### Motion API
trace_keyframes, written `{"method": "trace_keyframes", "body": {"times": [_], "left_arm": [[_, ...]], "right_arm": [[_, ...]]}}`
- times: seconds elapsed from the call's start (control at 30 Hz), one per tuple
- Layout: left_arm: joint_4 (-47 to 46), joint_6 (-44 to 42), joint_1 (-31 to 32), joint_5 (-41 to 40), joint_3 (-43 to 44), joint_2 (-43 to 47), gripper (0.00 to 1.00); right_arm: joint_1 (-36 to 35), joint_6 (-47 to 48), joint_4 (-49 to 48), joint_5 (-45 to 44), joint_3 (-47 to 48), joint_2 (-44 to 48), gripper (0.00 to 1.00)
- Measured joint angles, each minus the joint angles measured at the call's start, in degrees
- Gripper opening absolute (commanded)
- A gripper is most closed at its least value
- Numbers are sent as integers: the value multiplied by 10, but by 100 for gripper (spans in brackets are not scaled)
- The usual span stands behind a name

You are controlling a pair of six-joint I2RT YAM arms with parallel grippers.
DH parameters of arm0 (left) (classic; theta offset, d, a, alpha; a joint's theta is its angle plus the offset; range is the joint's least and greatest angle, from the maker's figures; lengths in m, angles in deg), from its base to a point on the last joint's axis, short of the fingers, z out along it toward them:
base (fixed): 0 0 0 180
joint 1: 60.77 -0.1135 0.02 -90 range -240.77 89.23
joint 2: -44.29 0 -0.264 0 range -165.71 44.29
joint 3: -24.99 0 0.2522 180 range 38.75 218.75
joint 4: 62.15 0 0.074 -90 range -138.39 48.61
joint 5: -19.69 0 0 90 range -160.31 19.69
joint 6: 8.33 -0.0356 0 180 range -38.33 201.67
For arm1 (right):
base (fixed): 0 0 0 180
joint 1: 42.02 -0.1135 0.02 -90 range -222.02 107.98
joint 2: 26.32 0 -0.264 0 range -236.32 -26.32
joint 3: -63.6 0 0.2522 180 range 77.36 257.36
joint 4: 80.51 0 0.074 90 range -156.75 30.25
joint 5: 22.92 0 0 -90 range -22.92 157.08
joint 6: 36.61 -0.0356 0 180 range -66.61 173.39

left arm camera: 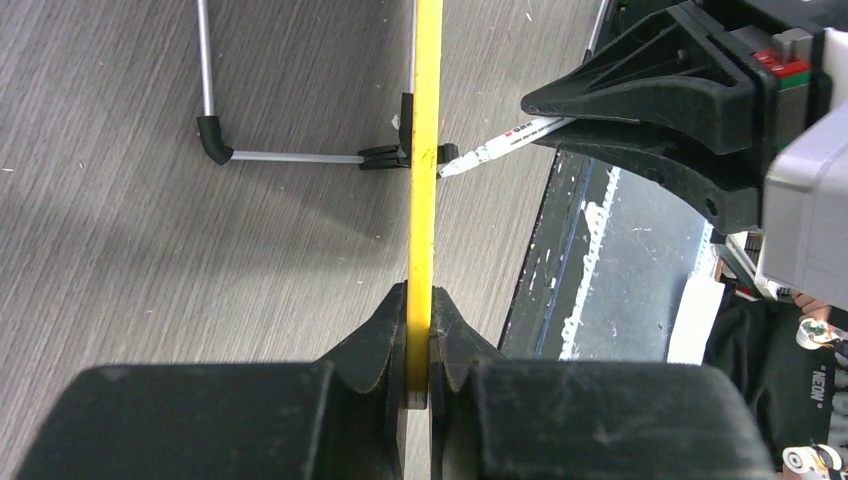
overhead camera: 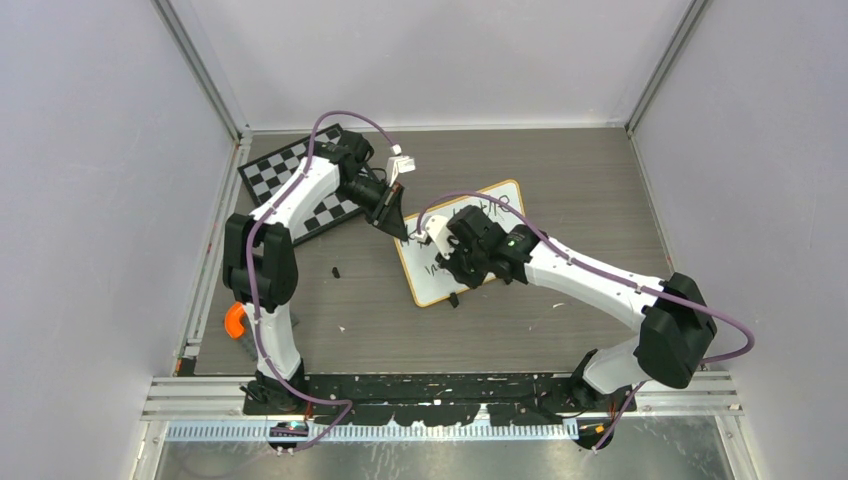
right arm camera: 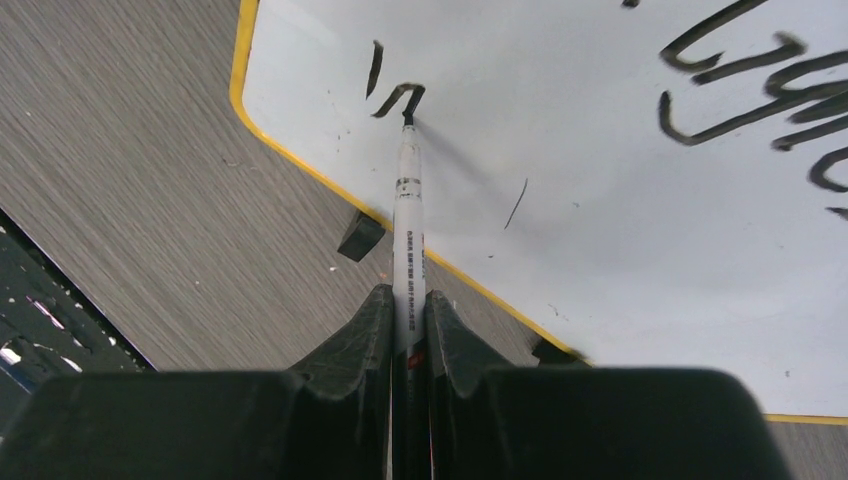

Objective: Write a sentence on the whiteboard

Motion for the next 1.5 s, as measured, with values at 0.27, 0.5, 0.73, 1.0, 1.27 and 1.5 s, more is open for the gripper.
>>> {"method": "trace_keyframes", "body": {"times": [0.27, 0.5, 0.73, 1.0, 1.27, 1.5], "left_arm": [[0, -1, 0, -1, 0, -1, 0], [0, -1, 0, 0, 0, -1, 0], [0, -2, -1, -1, 0, -1, 0], [0, -1, -1, 0, 0, -2, 0], [1, -1, -1, 1, 1, -2, 0], [1, 0, -1, 1, 1, -2, 0]], "right_arm": [[0, 0, 5, 3, -19, 0, 0], [3, 0, 11, 0, -9, 0, 0], [24, -1, 18, -3, 19, 0, 0], [27, 0, 17, 15, 13, 14, 0], [28, 0, 18, 15, -14, 56, 0], [28, -1, 17, -2, -15, 24, 0]]}}
